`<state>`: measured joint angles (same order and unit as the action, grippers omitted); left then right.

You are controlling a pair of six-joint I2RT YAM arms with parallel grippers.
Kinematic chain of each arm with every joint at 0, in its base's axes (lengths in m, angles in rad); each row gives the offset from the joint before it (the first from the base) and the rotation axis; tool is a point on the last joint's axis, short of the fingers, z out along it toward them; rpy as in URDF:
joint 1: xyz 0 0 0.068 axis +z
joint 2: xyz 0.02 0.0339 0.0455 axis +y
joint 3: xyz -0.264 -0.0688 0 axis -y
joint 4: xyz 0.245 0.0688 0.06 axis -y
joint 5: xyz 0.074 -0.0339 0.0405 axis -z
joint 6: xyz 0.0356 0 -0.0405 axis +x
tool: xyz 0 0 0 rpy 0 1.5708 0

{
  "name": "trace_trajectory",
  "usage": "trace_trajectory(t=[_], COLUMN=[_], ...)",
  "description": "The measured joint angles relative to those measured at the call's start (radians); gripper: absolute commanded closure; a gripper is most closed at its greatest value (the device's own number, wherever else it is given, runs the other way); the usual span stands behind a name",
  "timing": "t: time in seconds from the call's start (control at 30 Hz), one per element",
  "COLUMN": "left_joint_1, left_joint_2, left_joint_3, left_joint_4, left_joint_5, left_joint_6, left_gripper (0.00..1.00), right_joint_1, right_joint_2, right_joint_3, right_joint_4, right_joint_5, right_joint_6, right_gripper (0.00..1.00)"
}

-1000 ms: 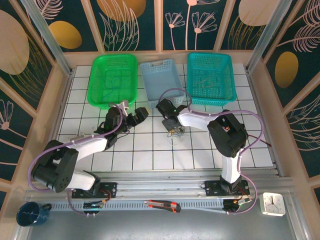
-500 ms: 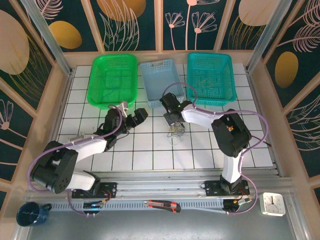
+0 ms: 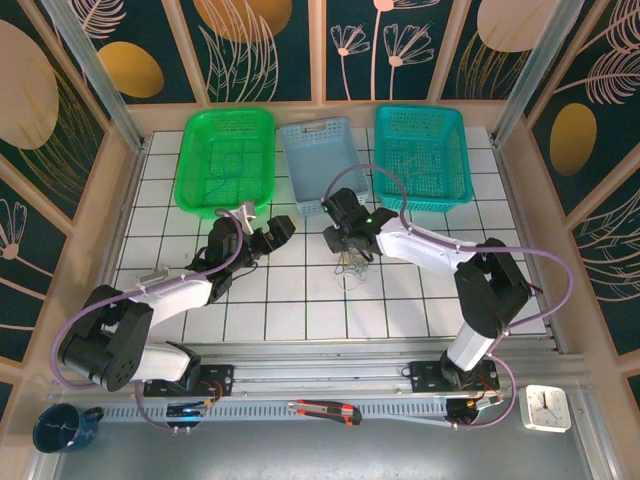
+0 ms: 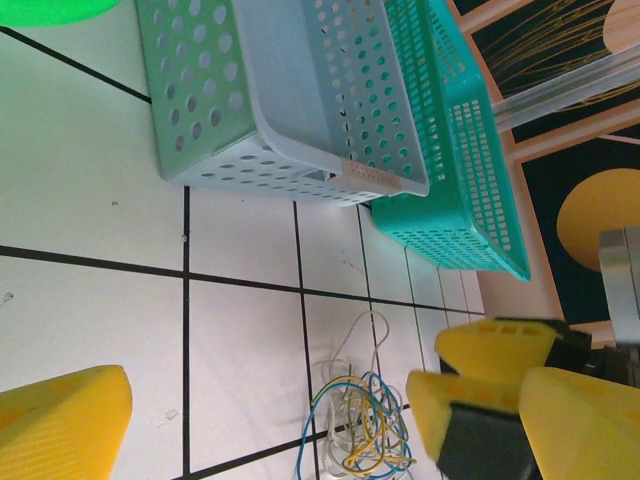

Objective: Untangle the cables

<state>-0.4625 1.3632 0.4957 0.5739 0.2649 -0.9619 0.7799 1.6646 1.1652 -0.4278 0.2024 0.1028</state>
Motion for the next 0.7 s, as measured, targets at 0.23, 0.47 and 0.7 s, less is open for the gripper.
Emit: trace_trajectory(t=[0.23, 0.47, 0.7], left_joint_1=[-0.035, -0.227, -0.334], left_joint_2=[0.105, 0.225, 0.322], left_joint_3=[0.100, 0.295, 0.403], left_joint_4=[-0.067, -0.256, -0.431], left_joint_5=[0.071, 0.017, -0.143], left_joint_6=[0.114, 0.334, 0.530], left_gripper=[0.13, 0.24, 0.29], right_joint_1=[-0.045, -0.214, -0.329], right_joint_2=[-0.084, -0.211, -0.277], right_joint_3=[-0.101, -0.192, -0.306], right_joint_4=[0.003, 0.078, 0.177], right_joint_5=[-0.068, -0.166, -0.270], right_joint_6=[0.100, 0.201, 0.301], right_gripper=[0.50, 0.50, 0.51])
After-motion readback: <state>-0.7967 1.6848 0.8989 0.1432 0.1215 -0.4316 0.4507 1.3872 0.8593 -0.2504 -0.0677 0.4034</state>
